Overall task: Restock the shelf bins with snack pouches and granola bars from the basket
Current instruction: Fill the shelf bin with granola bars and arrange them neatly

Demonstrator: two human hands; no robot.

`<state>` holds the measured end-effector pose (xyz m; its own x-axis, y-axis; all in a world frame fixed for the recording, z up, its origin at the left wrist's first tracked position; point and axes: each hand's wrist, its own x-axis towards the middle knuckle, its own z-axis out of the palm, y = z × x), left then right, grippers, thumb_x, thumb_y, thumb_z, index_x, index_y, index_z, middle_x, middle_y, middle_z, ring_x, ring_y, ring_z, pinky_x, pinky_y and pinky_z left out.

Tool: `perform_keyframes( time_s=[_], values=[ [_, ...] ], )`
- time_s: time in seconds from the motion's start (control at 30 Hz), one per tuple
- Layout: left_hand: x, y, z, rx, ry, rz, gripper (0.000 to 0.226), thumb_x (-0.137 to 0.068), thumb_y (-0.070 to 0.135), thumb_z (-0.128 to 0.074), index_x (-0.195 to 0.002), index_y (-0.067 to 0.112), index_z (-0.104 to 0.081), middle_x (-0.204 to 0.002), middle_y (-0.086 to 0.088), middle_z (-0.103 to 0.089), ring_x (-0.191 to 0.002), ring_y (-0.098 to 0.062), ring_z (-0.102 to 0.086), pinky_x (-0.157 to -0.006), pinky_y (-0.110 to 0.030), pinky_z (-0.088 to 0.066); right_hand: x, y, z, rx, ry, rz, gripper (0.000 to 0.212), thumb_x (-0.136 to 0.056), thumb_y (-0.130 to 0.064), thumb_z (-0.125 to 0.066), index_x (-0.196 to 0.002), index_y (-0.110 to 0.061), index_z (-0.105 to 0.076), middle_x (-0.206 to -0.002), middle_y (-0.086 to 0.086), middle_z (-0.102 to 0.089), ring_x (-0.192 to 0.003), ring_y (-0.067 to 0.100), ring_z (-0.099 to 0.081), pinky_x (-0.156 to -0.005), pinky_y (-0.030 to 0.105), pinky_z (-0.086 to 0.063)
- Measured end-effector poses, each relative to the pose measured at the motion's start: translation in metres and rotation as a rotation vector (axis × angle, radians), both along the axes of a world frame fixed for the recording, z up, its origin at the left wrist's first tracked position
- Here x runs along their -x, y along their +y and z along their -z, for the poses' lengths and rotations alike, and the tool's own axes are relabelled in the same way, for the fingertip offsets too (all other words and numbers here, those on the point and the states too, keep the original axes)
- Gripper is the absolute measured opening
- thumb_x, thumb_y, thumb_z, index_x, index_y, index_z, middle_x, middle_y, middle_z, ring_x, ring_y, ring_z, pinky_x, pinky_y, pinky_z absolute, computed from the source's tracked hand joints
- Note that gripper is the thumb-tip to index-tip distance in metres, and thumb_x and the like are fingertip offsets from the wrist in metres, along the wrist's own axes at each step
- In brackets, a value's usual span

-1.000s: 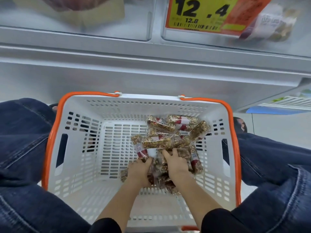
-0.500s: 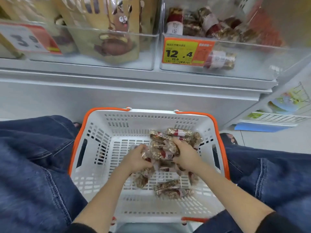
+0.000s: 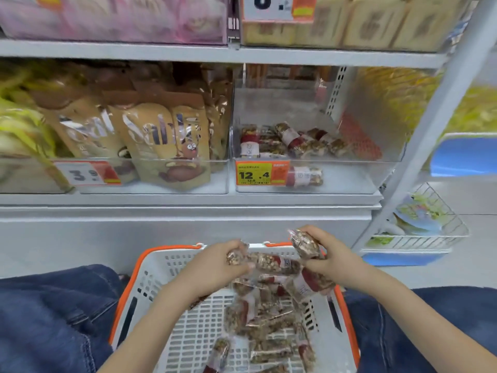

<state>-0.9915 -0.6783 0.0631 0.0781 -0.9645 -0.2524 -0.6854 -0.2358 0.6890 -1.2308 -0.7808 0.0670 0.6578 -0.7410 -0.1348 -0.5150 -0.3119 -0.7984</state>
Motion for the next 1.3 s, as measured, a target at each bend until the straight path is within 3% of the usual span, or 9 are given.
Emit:
perform_keyframes(
  time_s=[0.17, 0.3, 0.43, 0.63, 0.77, 0.9, 1.03, 1.1, 1.3],
  values=[
    [0.01, -0.015, -0.052, 0.177, 0.147, -0.118, 0.029, -0.077, 0.055, -0.067, -0.084, 0.03, -0.053, -0.082, -0.004, -0.067, -0.055, -0.018, -0.065, -0.063, -0.037, -0.052, 0.005, -0.01, -0.04, 0.043, -0.141, 0.031, 0.039, -0.086, -0.012, -0.068, -0.104, -0.043, -0.055, -0.094, -0.013, -0.06, -0.086, 0.008, -0.057, -0.075, 0.019, -0.046],
    [0.023, -0.052, -0.103, 0.348, 0.436, -0.137, 0.019, -0.08, 0.022, -0.074, -0.078, 0.016, -0.056, -0.07, -0.005, -0.066, -0.056, -0.023, -0.062, -0.067, -0.046, -0.055, 0.014, -0.024, -0.092, 0.106, -0.313, 0.14, 0.032, -0.088, -0.011, -0.066, -0.104, -0.037, -0.056, -0.095, -0.007, -0.062, -0.083, 0.003, -0.06, -0.071, 0.013, -0.045],
    [0.043, -0.098, -0.154, 0.555, 0.515, -0.14, 0.015, -0.079, 0.024, -0.073, -0.08, 0.02, -0.058, -0.074, 0.004, -0.061, -0.073, -0.012, -0.058, -0.074, -0.031, -0.047, 0.021, -0.049, -0.133, 0.118, -0.585, 0.294, 0.047, -0.088, -0.015, -0.066, -0.098, -0.059, -0.053, -0.107, -0.007, -0.066, -0.095, 0.012, -0.064, -0.081, 0.029, -0.052],
    [0.077, -0.161, -0.173, 0.729, 0.568, -0.096, 0.017, -0.081, 0.009, -0.064, -0.079, 0.02, -0.051, -0.067, 0.004, -0.05, -0.061, -0.013, -0.046, -0.058, -0.022, -0.039, 0.017, -0.122, -0.145, 0.379, -0.761, 0.451, 0.038, -0.088, -0.01, -0.065, -0.106, -0.038, -0.048, -0.108, 0.007, -0.061, -0.099, 0.021, -0.06, -0.093, 0.044, -0.048],
    [0.08, -0.204, -0.143, 0.636, 0.331, -0.138, 0.014, -0.082, 0.019, -0.064, -0.08, 0.027, -0.053, -0.064, 0.004, -0.054, -0.049, -0.01, -0.044, -0.048, -0.023, -0.042, 0.0, -0.165, -0.113, 0.53, -0.509, 0.32, 0.038, -0.079, -0.018, -0.057, -0.109, -0.037, -0.045, -0.114, -0.006, -0.049, -0.112, 0.011, -0.048, -0.096, 0.02, -0.036],
    [0.086, -0.262, -0.134, 0.472, 0.436, -0.347, 0.029, -0.08, 0.033, -0.07, -0.103, 0.018, -0.062, -0.097, -0.002, -0.065, -0.091, -0.02, -0.063, -0.08, -0.03, -0.051, -0.01, -0.19, -0.102, 0.477, -0.3, 0.195, 0.054, -0.071, -0.004, -0.053, -0.109, -0.042, -0.045, -0.143, 0.0, -0.024, -0.124, -0.026, -0.015, -0.094, -0.004, -0.017],
    [0.09, -0.285, -0.091, 0.13, 0.31, -0.216, 0.091, -0.083, 0.06, -0.057, -0.147, 0.007, -0.018, -0.144, -0.009, -0.041, -0.132, -0.026, -0.041, -0.108, -0.034, -0.033, 0.003, -0.212, -0.089, 0.423, 0.052, 0.236, 0.069, -0.074, 0.0, -0.049, -0.127, -0.044, -0.047, -0.16, -0.001, -0.007, -0.146, 0.017, -0.011, -0.115, 0.034, -0.021],
    [0.092, -0.289, -0.071, 0.032, 0.075, -0.097, 0.091, -0.088, 0.066, -0.038, -0.151, 0.012, 0.002, -0.154, -0.017, -0.021, -0.141, -0.032, -0.023, -0.115, -0.039, -0.022, 0.007, -0.215, -0.087, 0.341, 0.136, 0.269, 0.055, -0.084, -0.004, -0.045, -0.129, -0.035, -0.053, -0.153, 0.005, -0.033, -0.139, 0.022, -0.033, -0.109, 0.031, -0.031],
    [0.089, -0.287, -0.072, -0.037, -0.13, 0.084, 0.072, -0.096, 0.059, -0.022, -0.152, 0.019, -0.001, -0.158, -0.015, 0.001, -0.145, -0.031, 0.003, -0.118, -0.044, -0.004, 0.005, -0.209, -0.083, 0.384, 0.353, 0.276, 0.06, -0.088, -0.011, -0.043, -0.141, -0.039, -0.038, -0.15, 0.009, -0.037, -0.123, 0.032, -0.049, -0.097, 0.036, -0.042]
  ],
)
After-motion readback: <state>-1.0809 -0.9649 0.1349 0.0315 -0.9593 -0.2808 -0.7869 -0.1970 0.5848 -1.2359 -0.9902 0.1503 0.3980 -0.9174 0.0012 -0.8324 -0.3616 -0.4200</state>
